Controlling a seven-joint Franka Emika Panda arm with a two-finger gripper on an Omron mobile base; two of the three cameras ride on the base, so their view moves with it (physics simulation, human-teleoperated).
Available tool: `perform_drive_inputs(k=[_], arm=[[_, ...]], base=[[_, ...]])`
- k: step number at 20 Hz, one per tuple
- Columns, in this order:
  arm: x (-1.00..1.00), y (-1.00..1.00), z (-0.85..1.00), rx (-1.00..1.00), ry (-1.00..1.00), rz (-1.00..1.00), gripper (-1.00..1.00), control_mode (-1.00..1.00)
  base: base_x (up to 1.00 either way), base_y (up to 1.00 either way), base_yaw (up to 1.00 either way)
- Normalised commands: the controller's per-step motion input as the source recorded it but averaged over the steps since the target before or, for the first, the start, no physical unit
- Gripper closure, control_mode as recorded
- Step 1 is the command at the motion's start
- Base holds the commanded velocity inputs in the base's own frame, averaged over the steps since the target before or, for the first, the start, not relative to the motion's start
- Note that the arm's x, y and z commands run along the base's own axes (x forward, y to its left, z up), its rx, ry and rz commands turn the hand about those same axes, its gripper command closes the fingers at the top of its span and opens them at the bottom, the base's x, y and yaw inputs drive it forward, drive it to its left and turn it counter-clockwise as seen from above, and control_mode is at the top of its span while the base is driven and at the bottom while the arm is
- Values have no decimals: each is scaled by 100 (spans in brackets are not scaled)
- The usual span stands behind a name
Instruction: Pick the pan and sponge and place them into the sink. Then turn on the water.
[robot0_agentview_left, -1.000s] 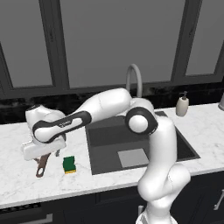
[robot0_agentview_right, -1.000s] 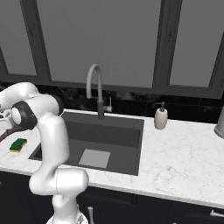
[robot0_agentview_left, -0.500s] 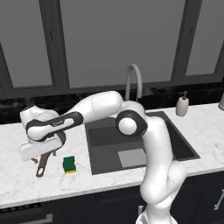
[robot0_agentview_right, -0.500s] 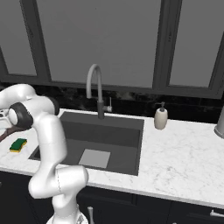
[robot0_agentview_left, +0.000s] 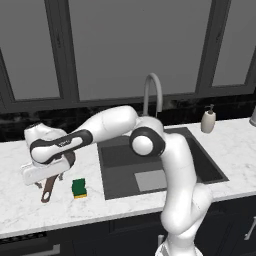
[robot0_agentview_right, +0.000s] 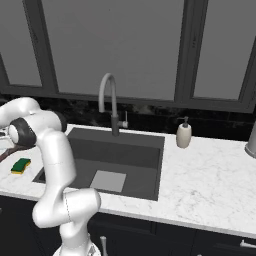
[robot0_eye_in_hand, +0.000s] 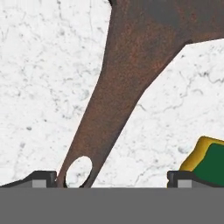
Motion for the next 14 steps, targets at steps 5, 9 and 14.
perform_drive_inputs(k=[5, 9, 14], arm=[[3, -5, -16, 19, -4, 0, -100, -100], [0, -1, -19, 9, -1, 0, -100, -100], [2, 0, -19, 1, 0, 0, -100, -100]], base=[[0, 0, 0], [0, 0, 0], [0, 0, 0]])
